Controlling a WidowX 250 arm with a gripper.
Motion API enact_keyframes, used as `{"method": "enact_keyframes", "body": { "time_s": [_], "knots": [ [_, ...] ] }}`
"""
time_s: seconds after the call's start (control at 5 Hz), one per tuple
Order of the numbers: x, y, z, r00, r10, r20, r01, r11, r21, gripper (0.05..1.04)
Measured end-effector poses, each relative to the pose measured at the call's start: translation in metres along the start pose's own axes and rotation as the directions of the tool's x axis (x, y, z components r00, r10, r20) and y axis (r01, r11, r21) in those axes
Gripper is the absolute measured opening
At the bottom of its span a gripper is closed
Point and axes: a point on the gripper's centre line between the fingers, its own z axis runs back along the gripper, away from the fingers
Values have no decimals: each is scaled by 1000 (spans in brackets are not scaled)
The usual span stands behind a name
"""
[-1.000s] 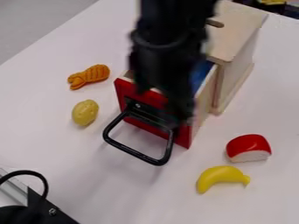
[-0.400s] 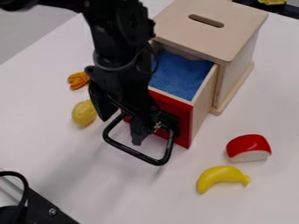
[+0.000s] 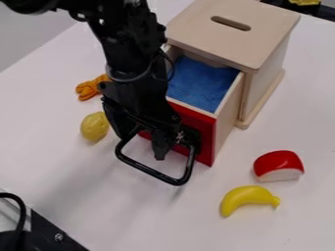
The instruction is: Close the drawer
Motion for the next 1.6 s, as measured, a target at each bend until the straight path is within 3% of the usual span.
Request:
{"method": "enact_keyframes", "body": {
  "time_s": [1.0,1.6],
  "knots": [
    [47,4,-15,1000,4,5,-4,1000,8,999],
    [90,0,-18,999,1,54,-1,1000,-1,999]
  ]
}}
